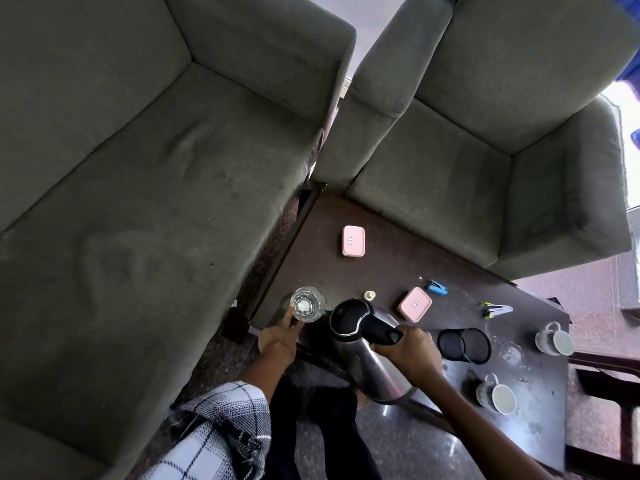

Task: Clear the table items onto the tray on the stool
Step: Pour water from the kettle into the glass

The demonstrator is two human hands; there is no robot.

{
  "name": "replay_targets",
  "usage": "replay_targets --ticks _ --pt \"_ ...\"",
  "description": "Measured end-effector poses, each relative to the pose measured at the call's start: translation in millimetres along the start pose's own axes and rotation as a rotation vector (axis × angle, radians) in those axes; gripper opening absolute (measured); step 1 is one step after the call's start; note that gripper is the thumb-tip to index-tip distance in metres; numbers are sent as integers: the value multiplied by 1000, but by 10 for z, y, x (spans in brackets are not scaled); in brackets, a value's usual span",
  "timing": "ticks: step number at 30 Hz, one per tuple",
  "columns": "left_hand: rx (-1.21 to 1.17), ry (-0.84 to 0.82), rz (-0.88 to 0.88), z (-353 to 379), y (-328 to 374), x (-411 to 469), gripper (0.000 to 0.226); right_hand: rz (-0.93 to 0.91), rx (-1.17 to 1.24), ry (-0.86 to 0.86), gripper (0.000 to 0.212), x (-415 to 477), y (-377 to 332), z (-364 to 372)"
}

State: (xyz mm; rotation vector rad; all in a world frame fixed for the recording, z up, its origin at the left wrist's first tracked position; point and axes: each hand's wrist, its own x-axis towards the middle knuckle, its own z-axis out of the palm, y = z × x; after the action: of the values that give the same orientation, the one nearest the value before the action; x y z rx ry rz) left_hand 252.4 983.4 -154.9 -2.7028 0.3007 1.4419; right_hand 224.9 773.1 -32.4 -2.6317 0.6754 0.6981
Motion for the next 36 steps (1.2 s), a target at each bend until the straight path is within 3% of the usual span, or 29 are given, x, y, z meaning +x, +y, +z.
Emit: replay_targets --ticks 22,30,33,36 --pt "-1 21 9 28 5 15 78 10 5 -4 44 -23 -61 -44" --pt "-59 260 52 207 -43 1 76 18 8 -11 43 -3 -61 -8" --pt "-161 325 45 192 -91 41 69 13 -1 -13 43 11 -65 4" --pt "-486 335 12 80 -153 117 62 17 -13 -3 42 19 -66 23"
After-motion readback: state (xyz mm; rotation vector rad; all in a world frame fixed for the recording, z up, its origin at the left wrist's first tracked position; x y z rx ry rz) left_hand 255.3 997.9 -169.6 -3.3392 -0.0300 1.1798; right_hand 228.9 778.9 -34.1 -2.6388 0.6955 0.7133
